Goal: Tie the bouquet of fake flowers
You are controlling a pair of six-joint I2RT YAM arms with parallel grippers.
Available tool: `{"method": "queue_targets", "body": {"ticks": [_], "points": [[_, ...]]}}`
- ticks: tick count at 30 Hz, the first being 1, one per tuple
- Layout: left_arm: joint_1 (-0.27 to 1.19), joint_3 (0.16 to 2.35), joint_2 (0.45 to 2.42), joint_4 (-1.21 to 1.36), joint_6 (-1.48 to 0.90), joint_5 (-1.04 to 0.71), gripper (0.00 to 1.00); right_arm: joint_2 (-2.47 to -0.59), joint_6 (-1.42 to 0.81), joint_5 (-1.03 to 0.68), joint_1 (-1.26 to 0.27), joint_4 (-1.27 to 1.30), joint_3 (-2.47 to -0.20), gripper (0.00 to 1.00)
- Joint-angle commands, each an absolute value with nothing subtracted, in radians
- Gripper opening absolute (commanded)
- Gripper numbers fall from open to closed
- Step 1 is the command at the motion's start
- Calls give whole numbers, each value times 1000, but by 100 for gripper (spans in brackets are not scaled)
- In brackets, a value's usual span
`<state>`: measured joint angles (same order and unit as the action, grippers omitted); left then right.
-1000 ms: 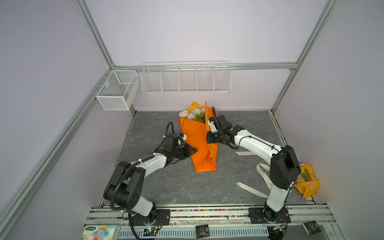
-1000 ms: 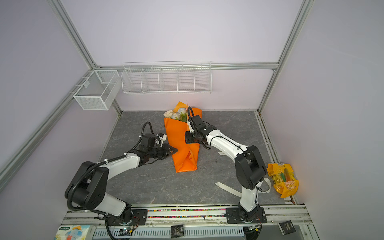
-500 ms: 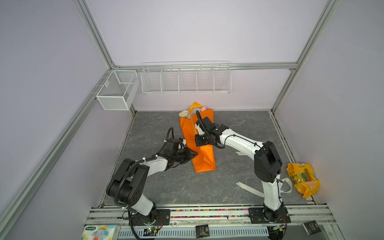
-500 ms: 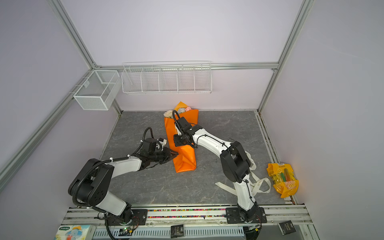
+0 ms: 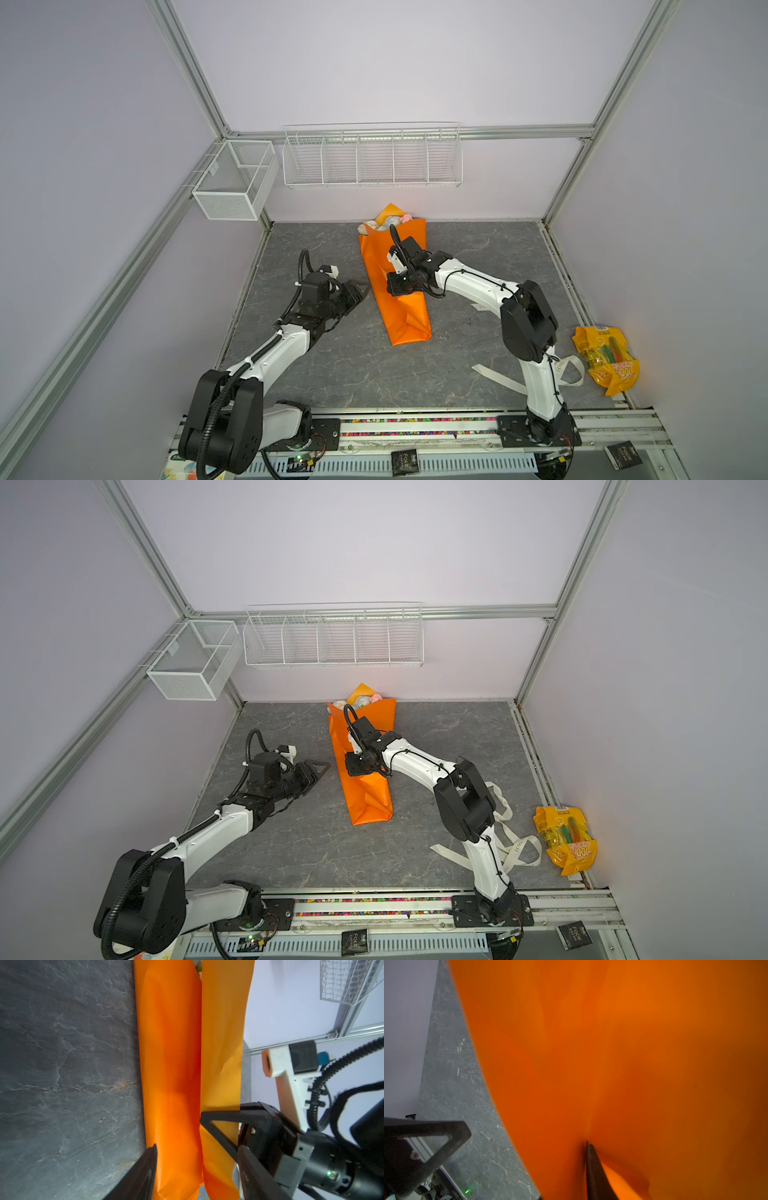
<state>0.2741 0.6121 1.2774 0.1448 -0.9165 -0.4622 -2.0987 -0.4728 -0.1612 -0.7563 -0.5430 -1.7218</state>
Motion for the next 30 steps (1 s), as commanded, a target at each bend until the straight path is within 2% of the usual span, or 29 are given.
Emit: {"method": "queue_targets", "body": {"ticks": [1,2,4,7,14,17,24,26,30], "points": [[264,680,1366,213,-967,-553,66,-2120,-497,-213,-759,-480,-1692,23],[262,701,1411,237,-964,-596,66,-2120,-500,-217,-759,-466,-1681,28],[261,730,1488,300,-987,-656,66,-2120,-512,-218,-757,-437,-1660,32],[261,742,1586,429,-1054,-682,66,-2111,-535,-227,-753,-395,-1626,46],[261,849,1745,399,-1065,-681,64,-2082,-551,-251,-746,-326,-1561,48],[261,870,1793,419,-1076,-680,54,-2060,-551,-265,-744,-302,-1538,50],[261,907,1844,348,-1043,-697,22,-1918,-544,-240,-734,-302,-1463,61],[261,912,1851,363,-1041,-714,18,-1868,-551,-232,-720,-305,-1419,63],[261,941,1864,355,-1027,-750,17,-1710,-585,-220,-686,-260,-1243,64]]}}
